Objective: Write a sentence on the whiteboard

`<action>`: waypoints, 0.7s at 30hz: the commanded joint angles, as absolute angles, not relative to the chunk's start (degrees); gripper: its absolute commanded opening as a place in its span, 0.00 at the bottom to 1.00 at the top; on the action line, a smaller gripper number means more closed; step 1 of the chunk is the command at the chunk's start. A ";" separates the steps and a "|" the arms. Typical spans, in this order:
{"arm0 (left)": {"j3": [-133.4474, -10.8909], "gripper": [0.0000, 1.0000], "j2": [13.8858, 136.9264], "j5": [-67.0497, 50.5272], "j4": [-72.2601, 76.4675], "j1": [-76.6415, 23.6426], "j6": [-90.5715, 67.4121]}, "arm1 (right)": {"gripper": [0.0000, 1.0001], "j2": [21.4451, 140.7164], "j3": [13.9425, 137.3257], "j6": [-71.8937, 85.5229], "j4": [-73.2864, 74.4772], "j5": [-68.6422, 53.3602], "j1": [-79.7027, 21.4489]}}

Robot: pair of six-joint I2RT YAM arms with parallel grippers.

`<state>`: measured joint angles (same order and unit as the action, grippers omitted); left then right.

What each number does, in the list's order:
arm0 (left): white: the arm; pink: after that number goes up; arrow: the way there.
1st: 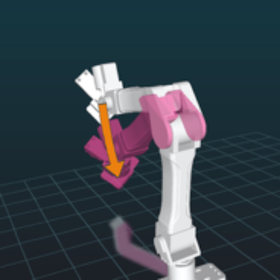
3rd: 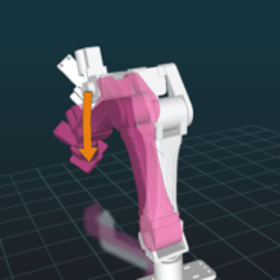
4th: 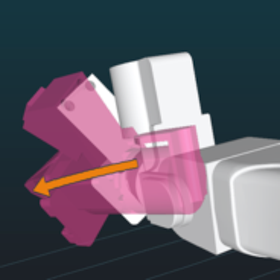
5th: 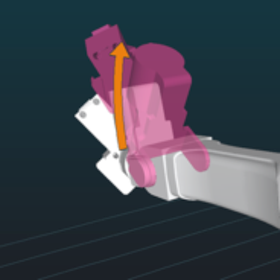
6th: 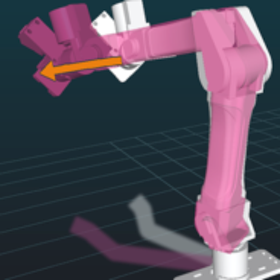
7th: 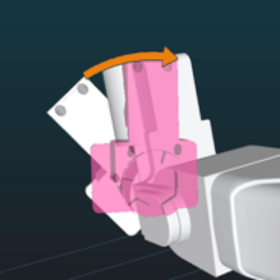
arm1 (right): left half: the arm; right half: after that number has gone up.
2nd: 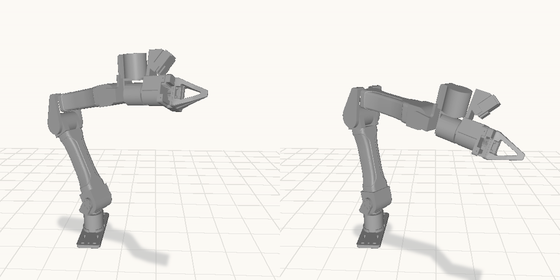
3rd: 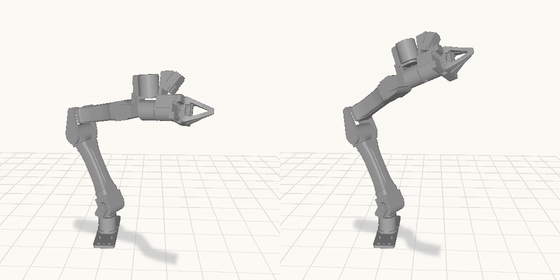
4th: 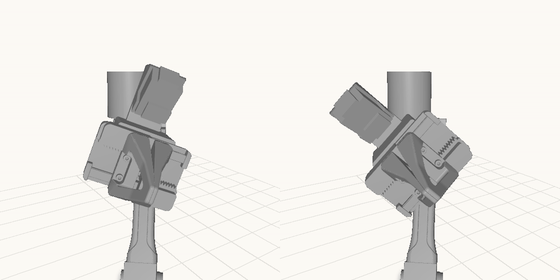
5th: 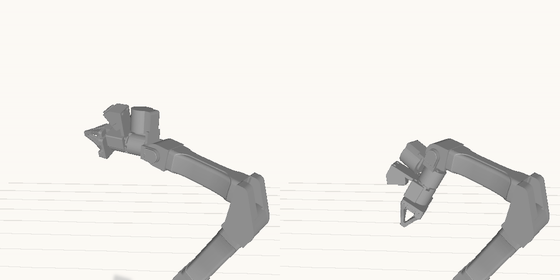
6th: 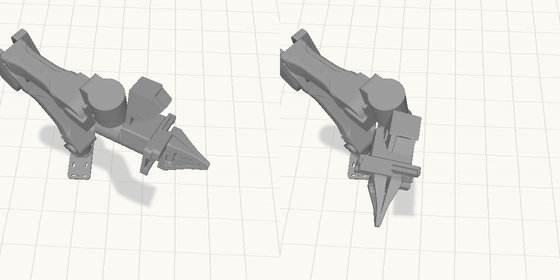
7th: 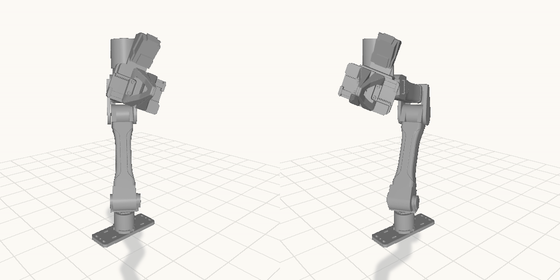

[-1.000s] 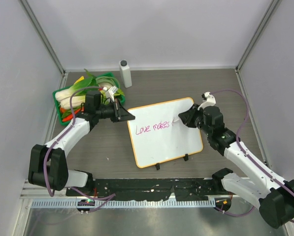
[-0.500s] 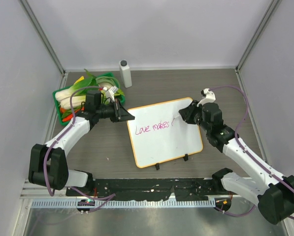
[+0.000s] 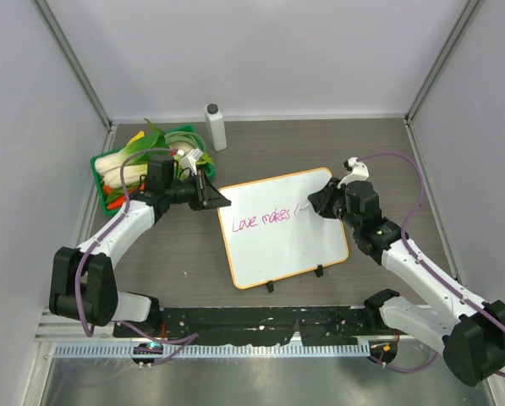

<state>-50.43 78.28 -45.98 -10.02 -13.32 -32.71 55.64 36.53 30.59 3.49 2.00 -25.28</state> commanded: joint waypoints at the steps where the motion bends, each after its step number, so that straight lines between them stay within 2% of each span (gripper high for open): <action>1: -49.57 0.00 80.51 -34.28 -15.65 -13.54 -27.07 | 0.01 54.93 35.95 30.50 1.50 3.17 -25.31; 21: -49.22 0.00 80.07 -34.98 -14.94 -13.54 -27.42 | 0.01 50.89 32.60 32.69 3.08 1.49 -25.31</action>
<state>-50.43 78.50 -45.84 -10.07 -13.32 -32.69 51.70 32.42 32.23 3.03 0.95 -25.28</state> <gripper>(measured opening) 0.176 0.201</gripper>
